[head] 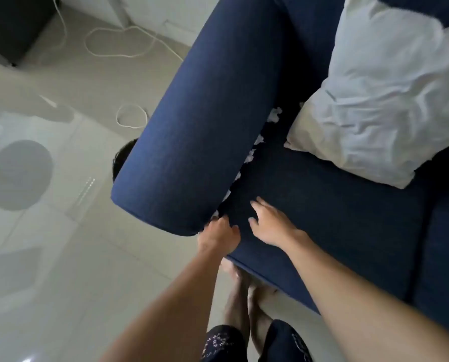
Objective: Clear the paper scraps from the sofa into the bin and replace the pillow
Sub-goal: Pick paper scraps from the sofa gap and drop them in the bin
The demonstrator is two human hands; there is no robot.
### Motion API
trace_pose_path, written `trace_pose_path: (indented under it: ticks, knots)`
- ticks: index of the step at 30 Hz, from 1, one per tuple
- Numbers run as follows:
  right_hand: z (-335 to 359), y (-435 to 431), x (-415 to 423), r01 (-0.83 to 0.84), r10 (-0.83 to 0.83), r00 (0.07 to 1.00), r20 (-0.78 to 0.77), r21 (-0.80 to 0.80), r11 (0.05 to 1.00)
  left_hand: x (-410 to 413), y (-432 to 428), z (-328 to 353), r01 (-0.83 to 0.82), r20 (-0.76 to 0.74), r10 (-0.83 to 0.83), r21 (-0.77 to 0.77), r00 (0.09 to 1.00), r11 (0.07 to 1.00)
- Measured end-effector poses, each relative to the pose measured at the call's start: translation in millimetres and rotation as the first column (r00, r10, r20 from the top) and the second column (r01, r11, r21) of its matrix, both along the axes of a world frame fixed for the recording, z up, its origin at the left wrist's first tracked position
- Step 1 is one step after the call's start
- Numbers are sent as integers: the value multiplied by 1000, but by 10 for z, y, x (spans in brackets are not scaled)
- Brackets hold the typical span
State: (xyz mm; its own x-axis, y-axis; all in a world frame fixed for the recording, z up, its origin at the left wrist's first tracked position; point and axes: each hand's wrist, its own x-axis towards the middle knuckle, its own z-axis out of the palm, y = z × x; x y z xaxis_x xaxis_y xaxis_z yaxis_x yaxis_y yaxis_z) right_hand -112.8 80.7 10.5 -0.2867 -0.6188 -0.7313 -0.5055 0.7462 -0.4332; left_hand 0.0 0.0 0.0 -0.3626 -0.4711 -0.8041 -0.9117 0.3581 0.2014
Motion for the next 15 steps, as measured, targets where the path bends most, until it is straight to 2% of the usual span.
trace_pose_path:
  ticks: [5,10,15]
  knots:
    - [-368,-239,78,-127,127,991,-42,2,992,161,-45,-443,-95,7,95,50,995,994]
    - [-642,-419,72,-264,254,945,-206,-19,964,186,-28,-752,-175,-56,175,2,983,985]
    - [-765,-559,48,-382,388,903,-185,70,922,196,66,-890,-241,-97,236,-41,967,970]
